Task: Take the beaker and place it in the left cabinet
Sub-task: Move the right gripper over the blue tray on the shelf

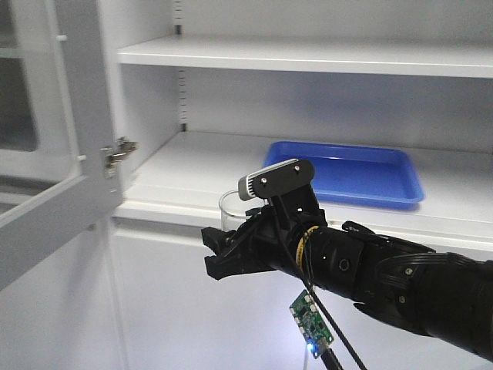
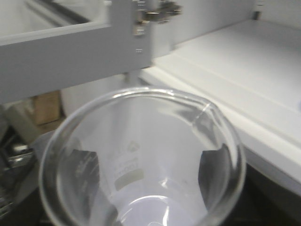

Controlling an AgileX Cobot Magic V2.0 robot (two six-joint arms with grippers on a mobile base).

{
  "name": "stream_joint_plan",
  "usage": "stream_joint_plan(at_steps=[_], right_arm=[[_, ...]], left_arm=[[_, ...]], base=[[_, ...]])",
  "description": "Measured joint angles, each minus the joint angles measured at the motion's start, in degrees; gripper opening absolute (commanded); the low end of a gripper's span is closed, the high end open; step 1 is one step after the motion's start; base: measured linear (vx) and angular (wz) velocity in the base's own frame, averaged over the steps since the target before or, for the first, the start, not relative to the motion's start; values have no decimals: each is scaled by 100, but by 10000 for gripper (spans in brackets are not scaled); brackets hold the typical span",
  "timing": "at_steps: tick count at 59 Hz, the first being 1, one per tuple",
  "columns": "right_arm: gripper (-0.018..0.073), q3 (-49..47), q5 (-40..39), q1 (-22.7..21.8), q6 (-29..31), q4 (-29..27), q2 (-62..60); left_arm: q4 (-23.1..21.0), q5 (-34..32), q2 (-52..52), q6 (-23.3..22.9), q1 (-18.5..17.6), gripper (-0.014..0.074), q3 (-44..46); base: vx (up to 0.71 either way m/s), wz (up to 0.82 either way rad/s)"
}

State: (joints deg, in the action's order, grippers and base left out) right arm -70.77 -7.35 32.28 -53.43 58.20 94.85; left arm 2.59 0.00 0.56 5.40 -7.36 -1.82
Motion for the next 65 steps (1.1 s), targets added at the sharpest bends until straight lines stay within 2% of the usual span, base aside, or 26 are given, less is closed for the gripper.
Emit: stream_joint_plan(at_steps=[20,65], right_arm=[[-1,0,0,0,0,0,0],[-1,0,0,0,0,0,0]], left_arm=[[0,0,0,0,0,1,0],[0,0,0,0,0,1,0]], base=[[23,-37],[22,-18]])
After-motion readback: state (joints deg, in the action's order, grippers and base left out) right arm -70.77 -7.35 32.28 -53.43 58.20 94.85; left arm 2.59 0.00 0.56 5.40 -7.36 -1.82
